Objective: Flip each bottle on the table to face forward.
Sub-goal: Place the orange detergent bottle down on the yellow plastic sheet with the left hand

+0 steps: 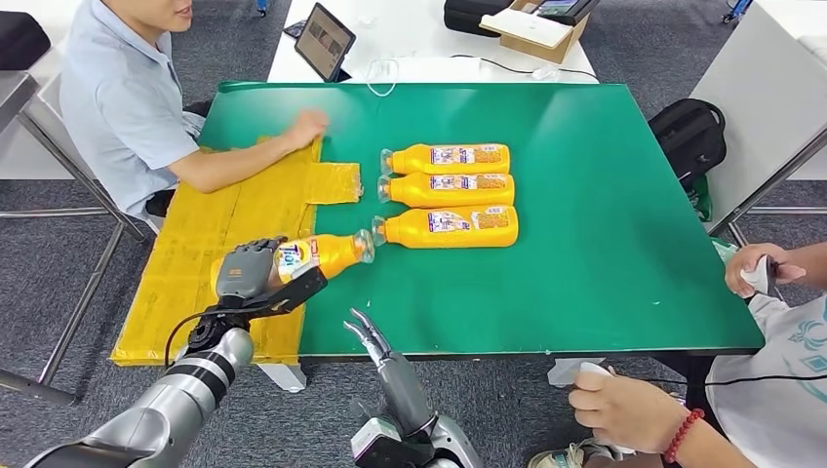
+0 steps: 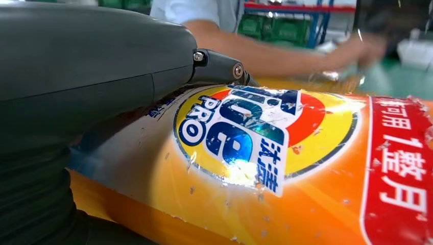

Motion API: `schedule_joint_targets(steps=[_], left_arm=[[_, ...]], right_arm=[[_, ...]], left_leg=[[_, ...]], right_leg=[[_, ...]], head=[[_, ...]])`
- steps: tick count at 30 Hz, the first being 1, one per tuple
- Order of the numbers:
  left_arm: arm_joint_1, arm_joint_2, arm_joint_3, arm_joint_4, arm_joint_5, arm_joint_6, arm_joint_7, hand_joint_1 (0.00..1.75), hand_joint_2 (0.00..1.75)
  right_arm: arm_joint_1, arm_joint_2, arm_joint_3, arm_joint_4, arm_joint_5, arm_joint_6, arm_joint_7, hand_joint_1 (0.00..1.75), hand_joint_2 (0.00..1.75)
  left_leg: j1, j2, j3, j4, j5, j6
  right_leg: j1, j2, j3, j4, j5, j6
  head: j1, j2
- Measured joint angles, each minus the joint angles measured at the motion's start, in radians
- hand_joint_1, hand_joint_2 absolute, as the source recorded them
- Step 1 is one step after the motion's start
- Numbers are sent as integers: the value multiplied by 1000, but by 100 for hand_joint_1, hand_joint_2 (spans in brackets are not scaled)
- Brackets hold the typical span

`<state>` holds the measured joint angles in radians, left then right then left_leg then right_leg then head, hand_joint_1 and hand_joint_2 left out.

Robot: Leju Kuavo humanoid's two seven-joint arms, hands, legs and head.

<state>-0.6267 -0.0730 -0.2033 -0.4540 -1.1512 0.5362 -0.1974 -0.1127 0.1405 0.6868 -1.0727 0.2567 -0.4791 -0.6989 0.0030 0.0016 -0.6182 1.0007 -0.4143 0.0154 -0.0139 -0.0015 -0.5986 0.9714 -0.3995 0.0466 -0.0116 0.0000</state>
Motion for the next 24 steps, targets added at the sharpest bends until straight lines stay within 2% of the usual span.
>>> schedule_joint_targets(steps=[2, 4, 6, 8, 12, 16, 18, 24], left_arm=[[-10, 14, -17, 17, -19, -23, 7, 163, 175], [-18, 27, -29, 30, -30, -39, 5, 111, 175], [-24, 36, -40, 41, -38, -55, -1, 39, 175], [-31, 42, -48, 50, -45, -81, -5, 7, 175], [-45, 50, -62, 62, -53, -119, -6, 2, 175], [-52, 53, -67, 67, -48, -141, -15, 0, 0], [-57, 55, -66, 67, -15, -192, -57, 0, 0], [-66, 60, -14, 48, 215, -464, -319, 0, 0]], right_arm=[[6, -1, -8, -3, 8, 4, 0, 0, 0], [17, -4, -15, -9, 12, 3, 0, 0, 0], [27, -8, -20, -16, 14, 0, 0, 0, 0], [33, -11, -23, -21, 13, -6, 0, 0, 0], [37, -14, -23, -31, 12, -14, 0, 0, 0], [38, -15, -24, -34, 11, -18, 0, 0, 0], [40, -16, -24, -38, 11, -22, 0, 0, 0], [43, -28, -23, -59, -14, -34, 0, 0, 0]], left_leg=[[0, 0, 0, 0, 0, 0], [0, 0, 0, 0, 0, 0], [0, 0, 0, 0, 0, 0], [0, 0, 1, 0, 0, 0], [0, 0, 3, 0, 0, 0], [0, 0, 4, 0, 0, 0], [0, 0, 4, 0, 0, 0], [0, -5, 6, 0, 0, 0]], right_leg=[[0, 0, 0, 0, 0, 0], [0, 0, 0, 0, 0, 0], [0, 0, 1, 0, 0, 0], [0, 0, 1, 0, 0, 0], [0, 0, 3, 0, 0, 0], [0, 0, 4, 0, 0, 0], [0, 0, 5, 0, 0, 0], [0, -4, 8, 0, -1, 0]], head=[[0, 0], [0, 0], [0, 0], [0, 0], [0, 0], [0, 0], [0, 0], [0, 0]])
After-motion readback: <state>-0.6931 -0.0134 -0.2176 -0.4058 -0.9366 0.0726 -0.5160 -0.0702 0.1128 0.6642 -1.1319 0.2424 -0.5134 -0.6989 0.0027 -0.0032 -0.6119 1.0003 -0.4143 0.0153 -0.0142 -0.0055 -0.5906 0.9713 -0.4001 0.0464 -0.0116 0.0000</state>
